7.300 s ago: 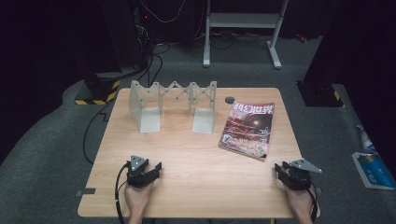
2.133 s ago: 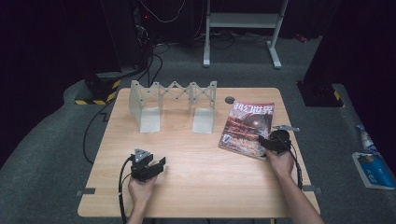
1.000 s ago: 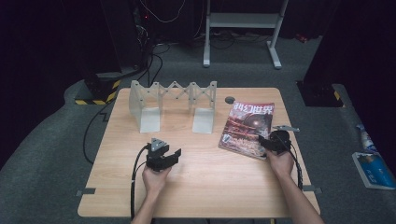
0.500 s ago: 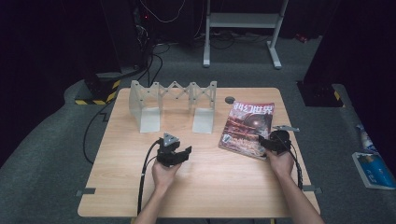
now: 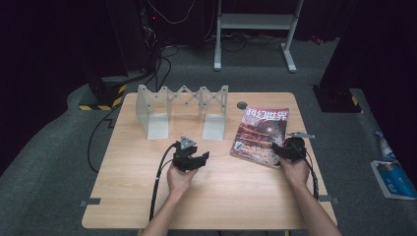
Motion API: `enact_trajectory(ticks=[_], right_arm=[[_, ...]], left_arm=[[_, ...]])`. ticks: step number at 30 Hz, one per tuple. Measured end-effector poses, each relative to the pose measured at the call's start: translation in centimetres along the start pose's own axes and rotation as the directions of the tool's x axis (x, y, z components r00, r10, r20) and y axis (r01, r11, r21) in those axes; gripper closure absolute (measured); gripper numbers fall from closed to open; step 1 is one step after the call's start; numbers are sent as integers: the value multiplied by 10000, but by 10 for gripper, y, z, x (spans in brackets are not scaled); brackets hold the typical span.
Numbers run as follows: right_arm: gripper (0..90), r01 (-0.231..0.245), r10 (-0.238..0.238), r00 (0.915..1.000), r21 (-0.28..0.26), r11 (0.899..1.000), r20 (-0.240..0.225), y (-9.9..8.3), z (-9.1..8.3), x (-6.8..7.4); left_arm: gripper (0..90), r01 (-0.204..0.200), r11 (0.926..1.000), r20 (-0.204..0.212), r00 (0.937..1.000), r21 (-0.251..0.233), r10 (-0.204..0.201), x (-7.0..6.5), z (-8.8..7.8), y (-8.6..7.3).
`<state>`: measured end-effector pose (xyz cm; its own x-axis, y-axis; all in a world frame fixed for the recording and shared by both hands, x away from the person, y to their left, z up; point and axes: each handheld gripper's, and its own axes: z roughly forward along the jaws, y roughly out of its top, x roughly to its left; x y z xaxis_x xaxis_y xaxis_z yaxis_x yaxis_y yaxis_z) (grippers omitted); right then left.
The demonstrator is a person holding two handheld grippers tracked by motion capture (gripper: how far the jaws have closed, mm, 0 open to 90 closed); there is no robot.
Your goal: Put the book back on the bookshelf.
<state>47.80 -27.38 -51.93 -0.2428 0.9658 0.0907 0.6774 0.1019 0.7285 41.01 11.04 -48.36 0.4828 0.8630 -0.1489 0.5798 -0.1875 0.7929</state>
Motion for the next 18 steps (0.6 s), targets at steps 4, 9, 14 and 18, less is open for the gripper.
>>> enact_trajectory(ticks=[4,9,14,18], right_arm=[[435,6,-6,10000,2,10000,20,0,0,0],[435,44,-44,10000,-12,10000,25,0,0,0],[436,64,-64,10000,-1,10000,49,0,0,1],[436,62,-62,10000,-3,10000,48,0,0,1]], left_arm=[[431,-231,9996,-121,9997,147,232,-3,8,5],[432,-224,9994,-111,9997,264,227,-5,17,10],[434,-256,9994,97,9996,217,254,-12,29,17],[435,-196,9994,122,9997,271,193,-15,36,17]])
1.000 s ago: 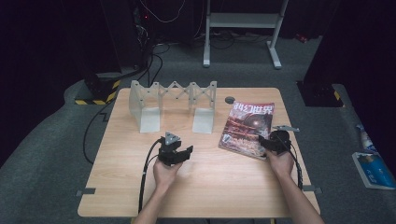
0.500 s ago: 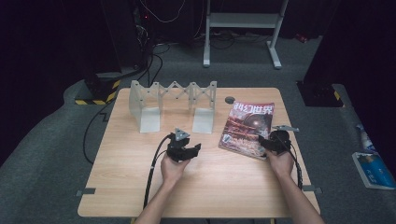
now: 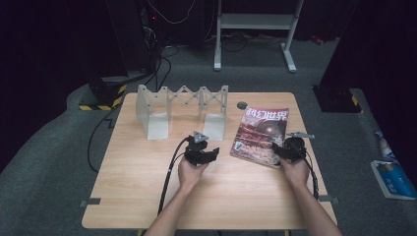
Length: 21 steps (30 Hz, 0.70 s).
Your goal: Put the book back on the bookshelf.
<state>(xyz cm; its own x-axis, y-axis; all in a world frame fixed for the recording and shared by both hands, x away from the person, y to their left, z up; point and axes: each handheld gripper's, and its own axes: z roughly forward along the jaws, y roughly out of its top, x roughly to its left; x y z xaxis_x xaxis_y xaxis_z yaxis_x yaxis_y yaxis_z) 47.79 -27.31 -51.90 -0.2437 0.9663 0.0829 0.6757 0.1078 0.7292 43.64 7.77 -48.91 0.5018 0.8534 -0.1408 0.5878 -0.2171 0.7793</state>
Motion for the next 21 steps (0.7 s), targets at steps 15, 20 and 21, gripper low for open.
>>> enact_trajectory(ticks=[15,20,21], right_arm=[[437,-6,6,10000,-7,10000,2,0,0,0],[437,-5,5,10000,-6,10000,7,0,0,0],[437,-6,6,10000,-7,10000,12,0,0,0]], left_arm=[[451,253,9997,181,9995,9,-254,-10,27,-1],[460,111,9999,73,9999,78,-111,-14,34,-1],[461,181,9998,130,9997,87,-182,-14,36,-1]])
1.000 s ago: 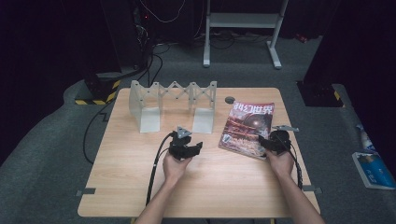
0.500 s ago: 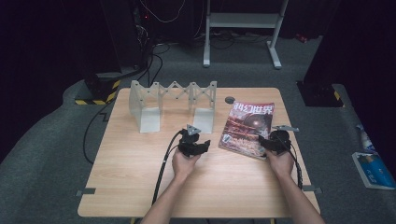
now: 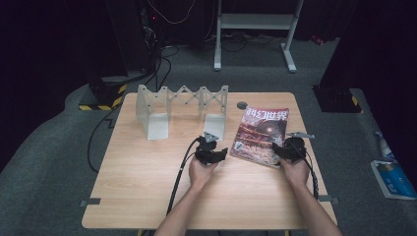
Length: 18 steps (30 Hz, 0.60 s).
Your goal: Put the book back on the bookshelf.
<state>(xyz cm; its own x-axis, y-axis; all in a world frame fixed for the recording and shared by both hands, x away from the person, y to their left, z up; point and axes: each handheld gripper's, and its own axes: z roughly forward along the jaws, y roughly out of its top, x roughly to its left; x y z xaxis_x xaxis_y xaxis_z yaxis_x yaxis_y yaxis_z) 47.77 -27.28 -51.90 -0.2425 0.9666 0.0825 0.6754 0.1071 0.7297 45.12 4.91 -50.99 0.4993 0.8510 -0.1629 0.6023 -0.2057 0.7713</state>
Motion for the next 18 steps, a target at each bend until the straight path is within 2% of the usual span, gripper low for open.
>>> enact_trajectory(ticks=[5,6,10,13,18], right_arm=[[437,3,-3,10000,-5,10000,0,0,0,0],[437,16,-16,10000,-9,10000,23,0,0,0],[438,32,-32,10000,-28,10000,13,0,0,0],[438,47,-47,10000,-18,10000,47,0,0,1],[440,89,-89,9999,-35,10000,97,0,0,1]], left_arm=[[462,38,10000,264,9996,17,-38,-4,6,1],[461,-135,9997,290,9995,187,129,-8,10,2],[458,-405,9987,431,9983,298,392,-19,17,7],[457,-311,9989,493,9983,343,294,-24,22,8],[459,-18,9990,440,9990,449,-2,-24,29,7]])
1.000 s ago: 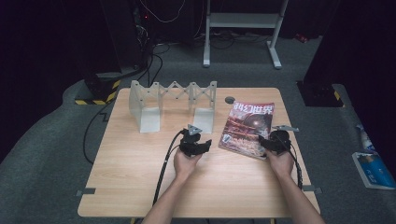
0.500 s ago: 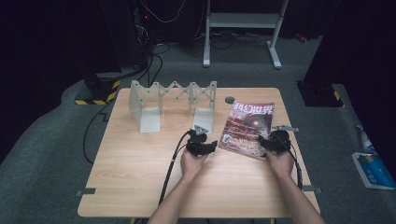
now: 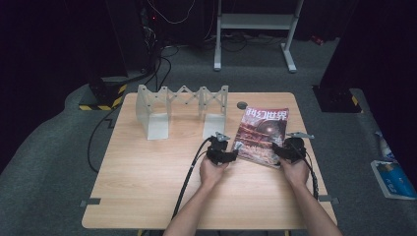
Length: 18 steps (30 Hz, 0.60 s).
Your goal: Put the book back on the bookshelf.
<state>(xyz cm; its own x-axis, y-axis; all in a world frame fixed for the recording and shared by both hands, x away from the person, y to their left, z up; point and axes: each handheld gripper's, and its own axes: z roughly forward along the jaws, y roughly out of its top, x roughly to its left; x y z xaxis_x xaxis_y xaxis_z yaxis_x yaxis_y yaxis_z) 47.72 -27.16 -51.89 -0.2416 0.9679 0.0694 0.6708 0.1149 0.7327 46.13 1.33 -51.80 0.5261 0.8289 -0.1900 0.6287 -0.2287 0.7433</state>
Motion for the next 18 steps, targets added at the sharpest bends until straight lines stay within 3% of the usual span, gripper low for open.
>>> enact_trajectory(ticks=[7,18], right_arm=[[442,-53,53,10000,37,10000,51,0,0,1],[445,-204,203,9998,120,9997,43,0,-1,2]], left_arm=[[462,64,10000,35,10000,8,-64,-4,7,1],[470,-151,9999,124,9998,-2,151,-10,11,2]])
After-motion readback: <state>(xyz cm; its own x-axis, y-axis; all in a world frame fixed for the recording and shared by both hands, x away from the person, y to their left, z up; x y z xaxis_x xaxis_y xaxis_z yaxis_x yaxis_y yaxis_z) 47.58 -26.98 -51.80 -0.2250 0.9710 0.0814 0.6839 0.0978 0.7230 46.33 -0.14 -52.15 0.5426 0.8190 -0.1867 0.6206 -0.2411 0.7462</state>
